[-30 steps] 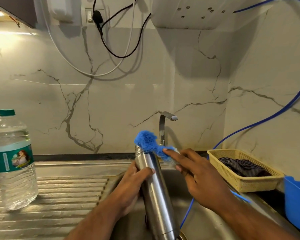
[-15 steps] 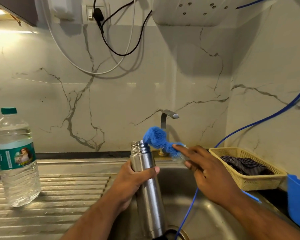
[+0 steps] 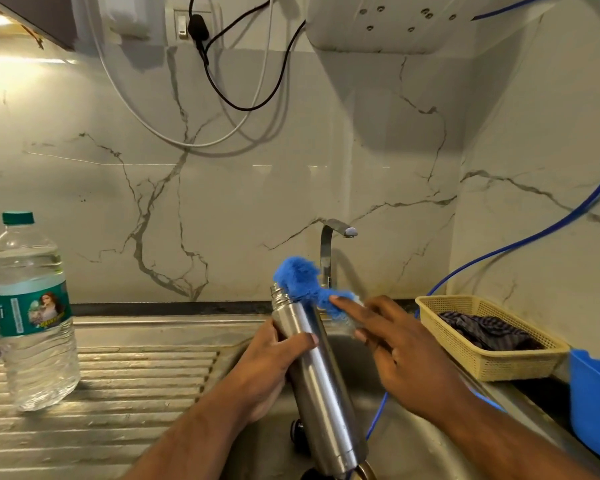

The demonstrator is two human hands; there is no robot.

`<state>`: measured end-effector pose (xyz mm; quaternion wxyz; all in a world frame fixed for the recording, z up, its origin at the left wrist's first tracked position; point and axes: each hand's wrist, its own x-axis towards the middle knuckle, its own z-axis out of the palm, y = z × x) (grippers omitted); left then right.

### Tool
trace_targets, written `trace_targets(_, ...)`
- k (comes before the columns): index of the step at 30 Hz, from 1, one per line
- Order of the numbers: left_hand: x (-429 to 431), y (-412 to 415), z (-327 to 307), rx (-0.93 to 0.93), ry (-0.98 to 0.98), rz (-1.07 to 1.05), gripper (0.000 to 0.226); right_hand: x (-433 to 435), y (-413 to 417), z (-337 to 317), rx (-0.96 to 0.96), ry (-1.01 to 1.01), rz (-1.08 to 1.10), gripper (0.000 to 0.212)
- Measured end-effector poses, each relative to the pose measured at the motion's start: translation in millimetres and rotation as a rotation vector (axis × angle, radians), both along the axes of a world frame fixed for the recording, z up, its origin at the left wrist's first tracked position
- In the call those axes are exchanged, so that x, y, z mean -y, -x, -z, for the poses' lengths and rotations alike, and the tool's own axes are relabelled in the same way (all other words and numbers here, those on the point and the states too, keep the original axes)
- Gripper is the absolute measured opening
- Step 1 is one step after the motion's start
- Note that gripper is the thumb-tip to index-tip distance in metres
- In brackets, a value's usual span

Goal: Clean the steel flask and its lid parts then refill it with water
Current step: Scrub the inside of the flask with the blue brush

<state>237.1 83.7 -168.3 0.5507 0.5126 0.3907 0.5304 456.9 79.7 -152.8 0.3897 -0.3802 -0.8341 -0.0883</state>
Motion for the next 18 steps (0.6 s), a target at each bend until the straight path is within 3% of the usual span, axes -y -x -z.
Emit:
trace_targets(3,4,-2,0,-0.036,-0.047,-0.006,0.06,2,11,-1,0.125,-0.044,0.028,0.092)
trace_targets(8,2,7,-2,-0.115,-0.094,-0.077,0.07,-8,-16,-2,-0.061,-0.042,0.042,0.079)
trace_targets(14,3,-1,0,-0.139,-0.127,-0.118,0.063,3,13,2,0.091,-0.046,0.058,0.09)
trace_targets(18,2,3,-3,-0.091,-0.027,-0.146,0.07,-8,-7,1,0.015,-0.01,0.078,0.089)
